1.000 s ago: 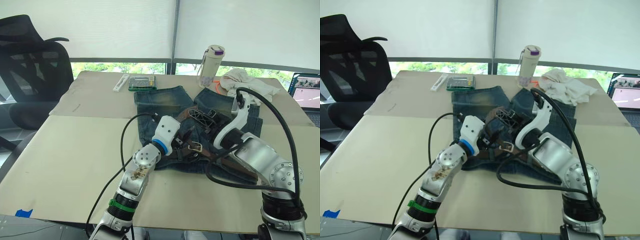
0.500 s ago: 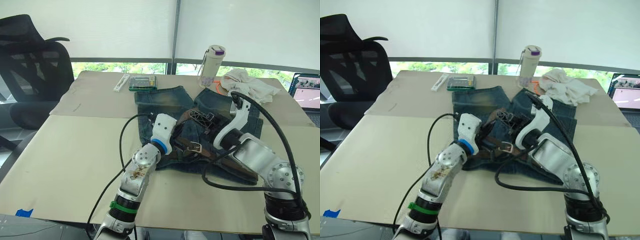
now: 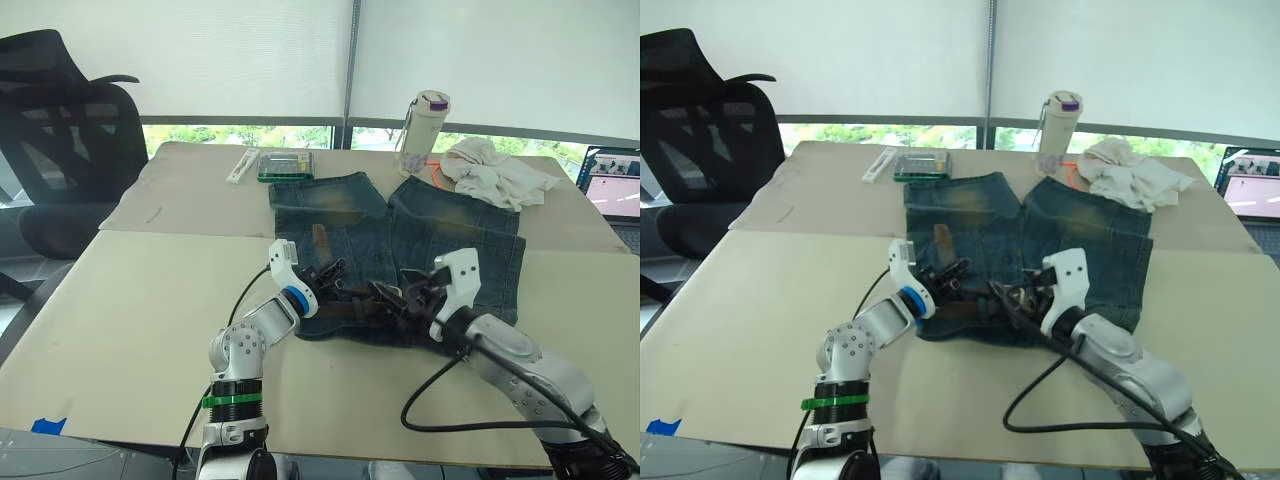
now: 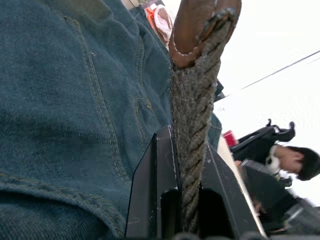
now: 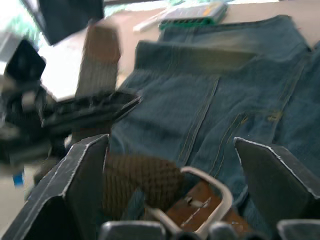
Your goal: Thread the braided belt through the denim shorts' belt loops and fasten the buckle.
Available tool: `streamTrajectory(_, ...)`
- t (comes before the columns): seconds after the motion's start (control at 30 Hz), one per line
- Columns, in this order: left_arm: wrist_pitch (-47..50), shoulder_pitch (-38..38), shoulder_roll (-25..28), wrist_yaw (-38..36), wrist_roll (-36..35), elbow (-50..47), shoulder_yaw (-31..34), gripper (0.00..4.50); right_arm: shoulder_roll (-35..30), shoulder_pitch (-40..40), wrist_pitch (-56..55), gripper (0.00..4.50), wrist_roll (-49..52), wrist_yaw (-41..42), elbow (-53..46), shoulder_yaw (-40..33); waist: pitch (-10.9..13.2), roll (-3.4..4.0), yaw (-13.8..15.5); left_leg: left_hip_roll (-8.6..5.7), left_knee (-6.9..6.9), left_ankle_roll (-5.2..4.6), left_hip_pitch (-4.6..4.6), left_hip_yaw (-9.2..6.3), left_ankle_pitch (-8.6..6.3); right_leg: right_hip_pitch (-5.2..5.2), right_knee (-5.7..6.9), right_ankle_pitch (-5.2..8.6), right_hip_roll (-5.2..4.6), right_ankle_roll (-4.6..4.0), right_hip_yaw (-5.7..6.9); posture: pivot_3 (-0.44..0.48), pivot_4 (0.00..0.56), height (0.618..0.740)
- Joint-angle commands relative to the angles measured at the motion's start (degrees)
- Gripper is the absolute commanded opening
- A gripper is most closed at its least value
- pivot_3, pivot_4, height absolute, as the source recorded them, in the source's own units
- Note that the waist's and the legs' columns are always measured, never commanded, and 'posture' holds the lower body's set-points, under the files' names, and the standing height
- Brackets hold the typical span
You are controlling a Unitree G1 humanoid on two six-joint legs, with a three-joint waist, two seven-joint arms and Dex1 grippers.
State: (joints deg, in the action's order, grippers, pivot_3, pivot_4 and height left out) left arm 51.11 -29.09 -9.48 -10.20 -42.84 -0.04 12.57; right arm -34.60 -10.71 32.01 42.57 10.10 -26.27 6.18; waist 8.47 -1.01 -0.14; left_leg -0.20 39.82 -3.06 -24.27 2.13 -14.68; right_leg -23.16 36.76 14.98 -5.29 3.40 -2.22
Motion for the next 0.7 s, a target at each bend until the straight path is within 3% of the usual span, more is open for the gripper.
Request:
streamTrajectory(0.03, -4.55, -1.92, -0.22, -0.67, 2.32, -0.83, -2.90, 0.00, 0.47, 1.93, -4.10, 4.46, -6.53, 4.61, 2.27, 0.40, 0.00, 0.00, 0.18, 0.01, -0.01, 0.00, 0.00, 0.00, 0.00, -0.01, 0.00, 0.00, 0.01, 0.00, 0.00, 0.000, 0.150, 0.740)
streamTrajectory(0.27, -9.02, 0.30, 0.39, 1.34, 3.37, -5.77, -3.41, 0.00, 1.44, 6.83, -7.74, 4.46, -13.91, 9.97, 9.44, -2.09, 0.00, 0.00, 0.57, 0.01, -0.02, 0.03, 0.03, 0.01, 0.01, -0.01, 0.01, 0.00, 0.00, -0.01, -0.06, 0.000, 0.150, 0.740)
streamTrajectory(0.47, -8.50, 0.54, 2.15, 2.45, -0.53, -7.13, 0.62, 0.00, -0.18, 9.27, -11.24, 4.46, -21.20, 15.03, 11.62, -1.09, 0.00, 0.00, 0.66, 0.01, -0.04, 0.06, 0.08, 0.01, 0.02, 0.00, 0.02, 0.00, 0.02, -0.01, -0.07, 0.000, 0.150, 0.740)
streamTrajectory(0.7, -6.72, 2.35, 3.79, 1.51, -0.72, -8.03, -2.68, 0.00, 0.93, 11.08, -7.87, 4.46, -9.11, 22.41, 7.40, -11.46, 0.02, -0.02, 0.83, -0.01, -0.04, 0.06, 0.07, 0.01, 0.02, 0.01, 0.02, 0.00, -0.01, -0.01, -0.08, 0.000, 0.150, 0.740)
